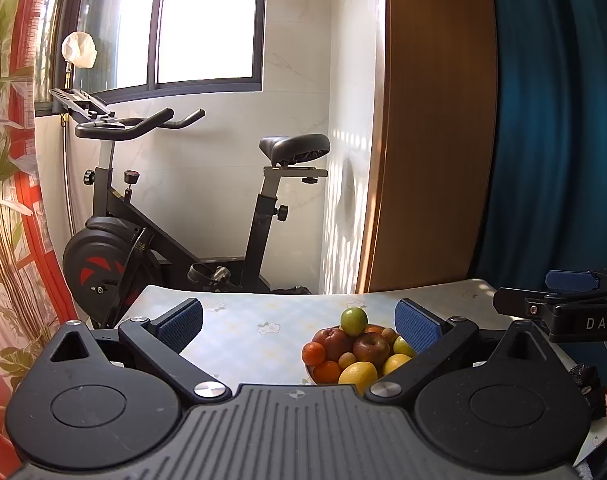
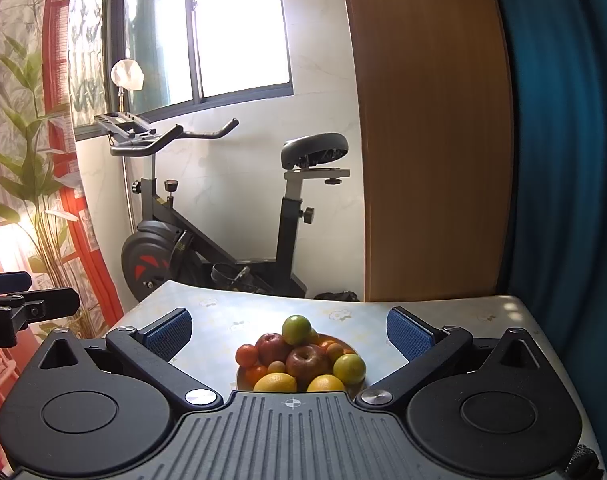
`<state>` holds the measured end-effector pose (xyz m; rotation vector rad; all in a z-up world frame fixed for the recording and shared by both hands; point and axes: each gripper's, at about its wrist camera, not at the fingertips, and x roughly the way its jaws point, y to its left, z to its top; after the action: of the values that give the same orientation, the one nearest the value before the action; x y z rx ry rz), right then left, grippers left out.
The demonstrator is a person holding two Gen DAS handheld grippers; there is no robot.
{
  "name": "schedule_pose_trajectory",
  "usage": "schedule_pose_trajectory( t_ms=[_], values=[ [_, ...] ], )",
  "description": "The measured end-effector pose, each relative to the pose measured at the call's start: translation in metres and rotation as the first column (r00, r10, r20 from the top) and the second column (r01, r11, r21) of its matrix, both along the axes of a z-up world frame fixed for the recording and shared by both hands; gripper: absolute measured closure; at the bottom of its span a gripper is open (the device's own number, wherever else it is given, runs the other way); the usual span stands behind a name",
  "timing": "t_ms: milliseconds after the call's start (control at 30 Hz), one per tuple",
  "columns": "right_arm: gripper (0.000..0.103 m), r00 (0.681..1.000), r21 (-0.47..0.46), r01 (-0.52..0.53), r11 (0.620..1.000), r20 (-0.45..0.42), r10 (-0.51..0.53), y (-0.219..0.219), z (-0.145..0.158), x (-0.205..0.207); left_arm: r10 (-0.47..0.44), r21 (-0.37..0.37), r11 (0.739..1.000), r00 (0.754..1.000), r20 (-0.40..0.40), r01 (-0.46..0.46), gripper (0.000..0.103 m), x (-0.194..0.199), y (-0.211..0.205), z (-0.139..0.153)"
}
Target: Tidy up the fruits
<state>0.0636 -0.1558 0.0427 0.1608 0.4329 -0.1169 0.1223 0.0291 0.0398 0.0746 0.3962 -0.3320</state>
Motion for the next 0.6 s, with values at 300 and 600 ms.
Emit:
schedule_pose_trajectory(
  t_ms=[300,600],
  values=[
    [0.0,1.0,0.002,0.006,1.0,0.005,-0.006,-0.0013,0.0004,-0.0027,-0.002,-0.001,1.0,1.0,0.004,0.002,0.0,-0.0015,0.0004,0.0024],
    [0.0,1.0,0.002,0.01,1.0,0.007,-0.01,-0.0008,0.003,-0.0037,-0.008,-0.003,1.0,1.0,0.008,0.008,0.0,-0.0047,-0.0004,0.0044]
  ],
)
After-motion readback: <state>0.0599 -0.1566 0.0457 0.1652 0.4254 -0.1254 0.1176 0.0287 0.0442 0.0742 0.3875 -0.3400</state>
